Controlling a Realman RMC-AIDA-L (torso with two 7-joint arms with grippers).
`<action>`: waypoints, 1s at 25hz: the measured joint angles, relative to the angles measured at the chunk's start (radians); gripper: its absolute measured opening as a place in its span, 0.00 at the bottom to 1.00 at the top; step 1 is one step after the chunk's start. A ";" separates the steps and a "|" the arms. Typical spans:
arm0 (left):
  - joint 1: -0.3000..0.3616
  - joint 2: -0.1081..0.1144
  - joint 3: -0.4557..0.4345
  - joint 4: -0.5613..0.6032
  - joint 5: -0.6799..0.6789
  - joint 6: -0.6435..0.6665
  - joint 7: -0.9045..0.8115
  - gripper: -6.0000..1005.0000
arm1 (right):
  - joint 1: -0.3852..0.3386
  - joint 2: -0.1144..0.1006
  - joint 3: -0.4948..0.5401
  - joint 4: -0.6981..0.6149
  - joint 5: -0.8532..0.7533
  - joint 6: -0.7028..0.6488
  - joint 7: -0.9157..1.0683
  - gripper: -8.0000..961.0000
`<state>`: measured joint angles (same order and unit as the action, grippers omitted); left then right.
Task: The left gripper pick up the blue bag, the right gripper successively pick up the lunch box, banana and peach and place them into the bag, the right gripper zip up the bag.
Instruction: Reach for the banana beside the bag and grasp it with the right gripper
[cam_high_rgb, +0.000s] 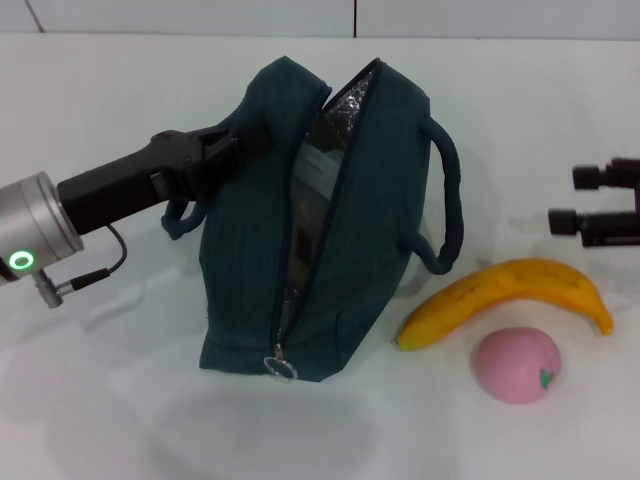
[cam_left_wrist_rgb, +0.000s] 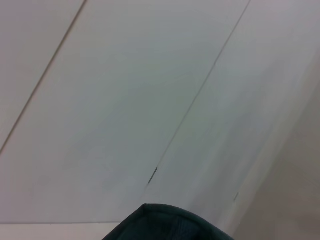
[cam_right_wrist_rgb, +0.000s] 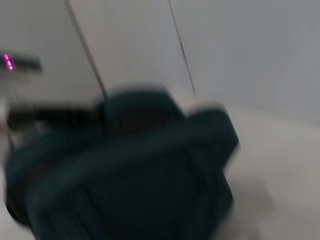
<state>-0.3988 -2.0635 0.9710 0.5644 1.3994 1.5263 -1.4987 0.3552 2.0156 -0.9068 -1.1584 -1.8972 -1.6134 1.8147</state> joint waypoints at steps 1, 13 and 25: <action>-0.002 0.000 0.000 0.000 0.002 0.000 0.000 0.05 | 0.008 -0.001 -0.008 -0.030 -0.051 -0.001 0.025 0.84; -0.020 0.006 0.000 -0.001 0.005 -0.013 0.000 0.05 | 0.109 -0.003 -0.094 -0.142 -0.408 -0.032 0.186 0.81; -0.023 0.016 0.000 -0.001 0.000 -0.012 0.004 0.05 | 0.189 0.002 -0.294 -0.134 -0.553 0.033 0.264 0.79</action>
<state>-0.4222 -2.0472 0.9709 0.5629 1.3997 1.5139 -1.4947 0.5445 2.0173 -1.2005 -1.2925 -2.4503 -1.5807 2.0783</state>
